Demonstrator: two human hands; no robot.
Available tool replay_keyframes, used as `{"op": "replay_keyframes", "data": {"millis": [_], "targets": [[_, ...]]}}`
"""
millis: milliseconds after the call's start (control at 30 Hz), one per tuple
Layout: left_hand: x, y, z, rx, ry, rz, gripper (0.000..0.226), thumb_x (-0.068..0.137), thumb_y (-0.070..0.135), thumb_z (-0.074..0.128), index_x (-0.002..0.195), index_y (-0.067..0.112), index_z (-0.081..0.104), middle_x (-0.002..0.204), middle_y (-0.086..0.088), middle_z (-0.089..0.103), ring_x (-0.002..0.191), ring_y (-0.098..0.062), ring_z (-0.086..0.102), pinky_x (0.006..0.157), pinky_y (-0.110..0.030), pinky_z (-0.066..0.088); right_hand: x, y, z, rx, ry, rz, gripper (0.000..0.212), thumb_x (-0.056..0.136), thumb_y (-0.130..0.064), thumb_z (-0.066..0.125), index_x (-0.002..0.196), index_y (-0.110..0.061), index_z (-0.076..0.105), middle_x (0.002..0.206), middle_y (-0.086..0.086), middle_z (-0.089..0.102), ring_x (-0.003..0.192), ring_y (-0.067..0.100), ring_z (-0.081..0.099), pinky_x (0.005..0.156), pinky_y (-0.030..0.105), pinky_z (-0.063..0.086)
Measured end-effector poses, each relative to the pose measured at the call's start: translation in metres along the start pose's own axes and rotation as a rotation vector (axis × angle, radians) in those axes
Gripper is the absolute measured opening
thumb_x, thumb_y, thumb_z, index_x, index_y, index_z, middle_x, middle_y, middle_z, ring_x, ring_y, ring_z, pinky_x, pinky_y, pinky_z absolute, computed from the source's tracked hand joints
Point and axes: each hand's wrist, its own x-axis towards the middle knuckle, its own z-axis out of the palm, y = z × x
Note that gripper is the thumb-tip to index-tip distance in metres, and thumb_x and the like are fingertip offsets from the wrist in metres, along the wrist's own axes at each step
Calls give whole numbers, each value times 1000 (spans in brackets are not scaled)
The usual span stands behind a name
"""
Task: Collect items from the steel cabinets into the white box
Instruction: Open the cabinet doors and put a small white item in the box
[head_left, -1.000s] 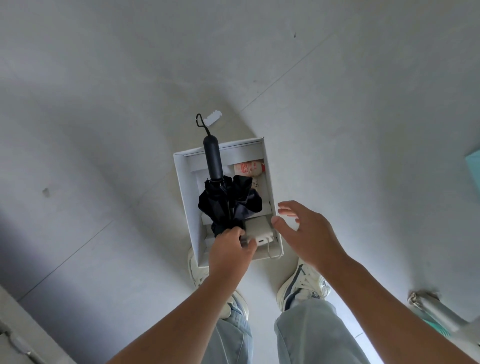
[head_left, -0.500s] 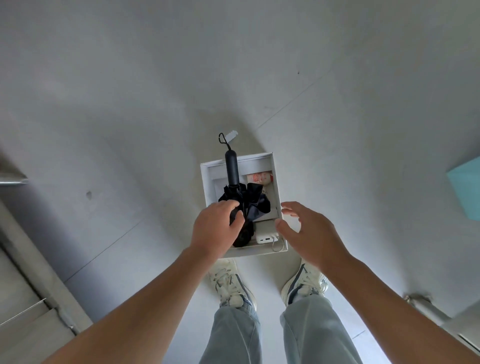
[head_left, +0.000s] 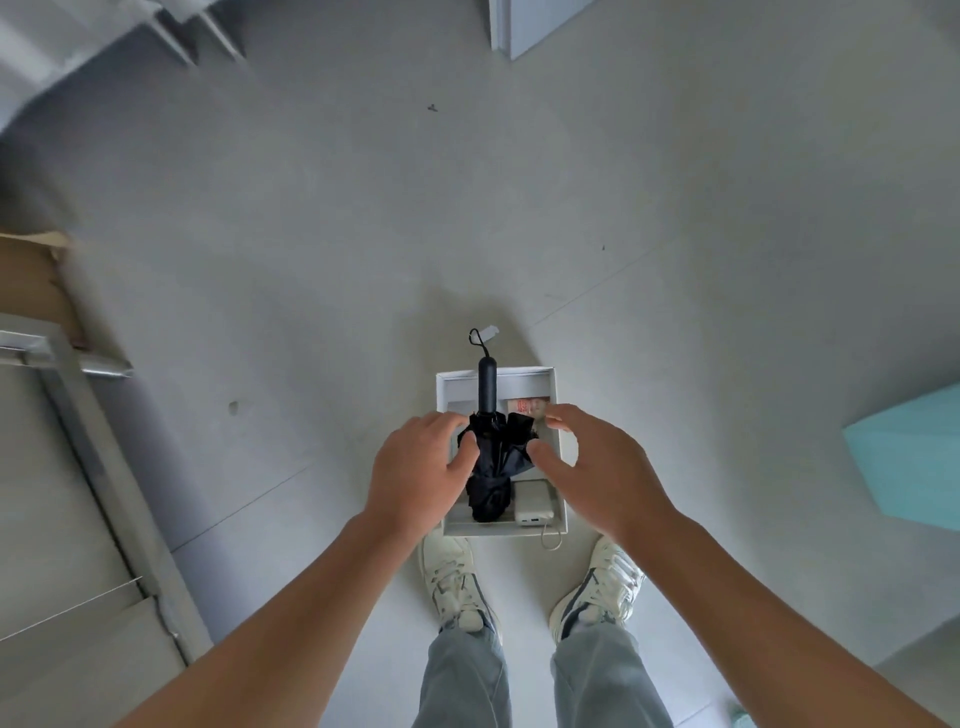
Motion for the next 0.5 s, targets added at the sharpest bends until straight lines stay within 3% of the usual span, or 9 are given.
{"op": "replay_keyframes", "data": {"millis": [200,367,500], "targets": [[-33,-9,14,-18,-54,-1,43,94,44,40,117,20,67,109,7,71,98,-14,64,83,-31,52,-38,17,32,39,-48,98,50,97,-48,56,143,-30,54,143,-13,59,133,9,52,112,32,40],[-57,-19,16,-47,-47,-7,29,96,33,52,115,20,69,111,7,71,99,-13,65,84,-28,50,-60,29,48,72,-44,177,46,96,-49,57,139,-32,56,137,-17,62,126,4,56,96,21,39],[-69,-23,1,-51,-38,-32,34,95,38,47,115,20,68,111,7,71,98,-13,65,84,-28,50,-70,19,49,61,-36,177,47,95,-49,58,139,-32,57,136,-17,62,126,5,56,95,20,38]]}}
